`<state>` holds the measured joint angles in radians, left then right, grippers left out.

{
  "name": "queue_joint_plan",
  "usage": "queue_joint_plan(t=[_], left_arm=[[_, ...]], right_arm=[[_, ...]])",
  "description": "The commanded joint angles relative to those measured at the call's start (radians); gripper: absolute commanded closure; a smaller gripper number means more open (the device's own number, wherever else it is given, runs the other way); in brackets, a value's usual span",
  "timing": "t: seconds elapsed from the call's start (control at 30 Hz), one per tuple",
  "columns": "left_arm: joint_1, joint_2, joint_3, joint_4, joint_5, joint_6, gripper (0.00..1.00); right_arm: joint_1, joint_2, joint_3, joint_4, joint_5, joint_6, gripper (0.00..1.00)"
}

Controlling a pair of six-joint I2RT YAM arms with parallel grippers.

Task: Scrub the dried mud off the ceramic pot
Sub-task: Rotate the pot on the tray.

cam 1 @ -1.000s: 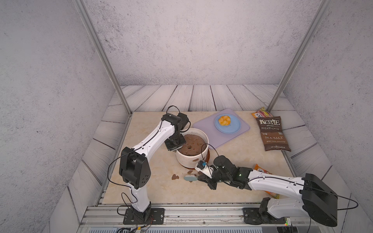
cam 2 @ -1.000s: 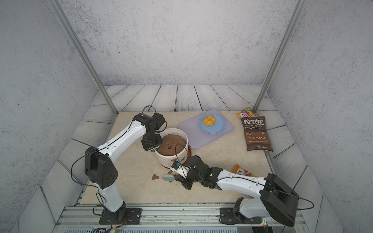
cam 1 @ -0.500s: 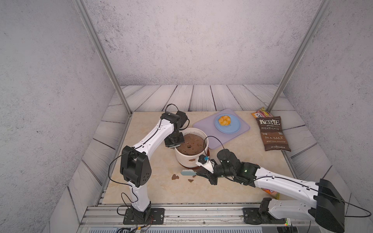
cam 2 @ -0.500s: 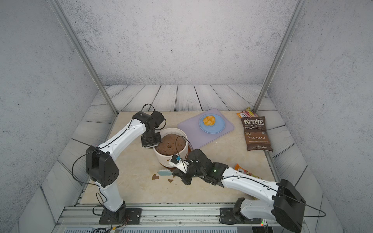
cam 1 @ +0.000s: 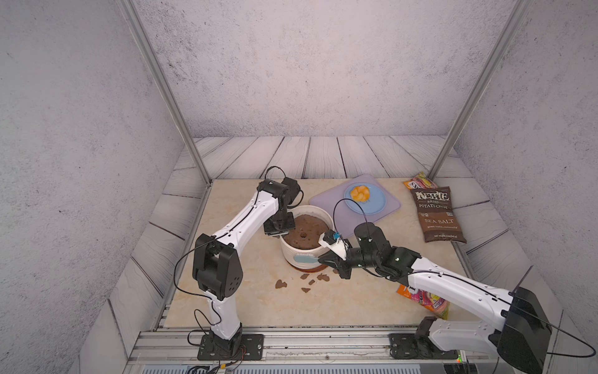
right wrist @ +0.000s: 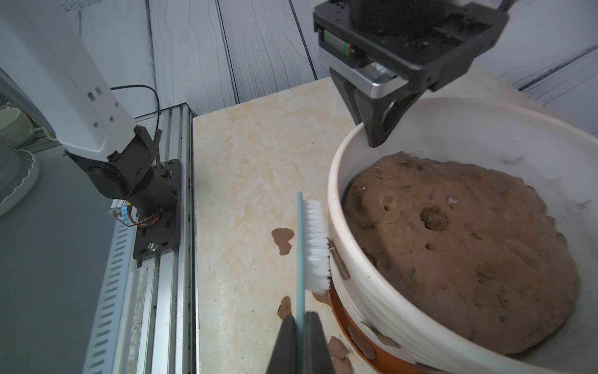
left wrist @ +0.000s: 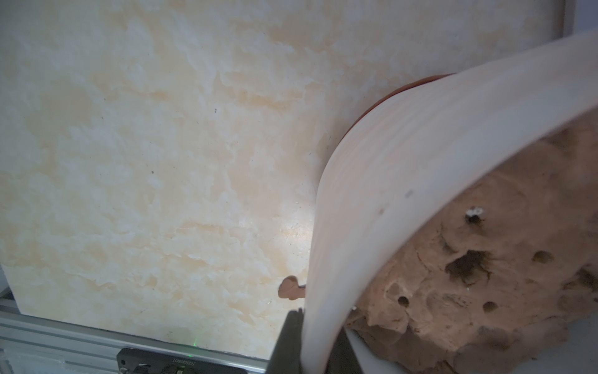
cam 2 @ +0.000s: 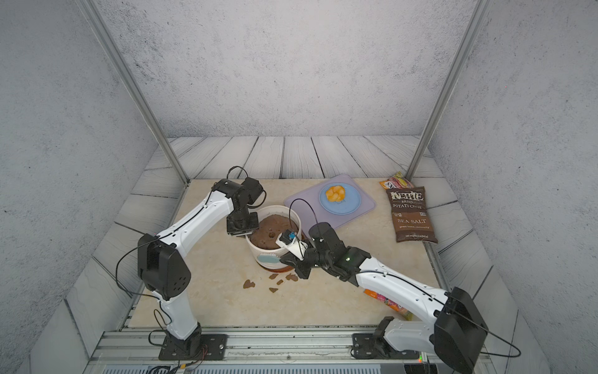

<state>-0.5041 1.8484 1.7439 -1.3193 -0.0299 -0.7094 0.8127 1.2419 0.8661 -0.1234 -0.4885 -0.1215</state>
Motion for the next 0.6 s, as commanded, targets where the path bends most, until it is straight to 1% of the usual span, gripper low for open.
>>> queue_joint_plan(t=[0.0,0.23,0.57], left_arm=[[0.000,0.040,-0.024,-0.033,-0.064,0.083,0.96],[0.000,0.040,-0.036,-0.025,-0.059,0.097,0.96],[0.001,0.048,-0.041,-0.011,-0.039,0.115,0.96]], right_arm=[[-0.020,0.032,0.034,-0.027,-0.024,-0.026,1.00],[-0.060,0.060,0.024,-0.020,-0.021,-0.030,1.00],[-0.076,0.075,-0.068,0.003,-0.016,-0.008,1.00]])
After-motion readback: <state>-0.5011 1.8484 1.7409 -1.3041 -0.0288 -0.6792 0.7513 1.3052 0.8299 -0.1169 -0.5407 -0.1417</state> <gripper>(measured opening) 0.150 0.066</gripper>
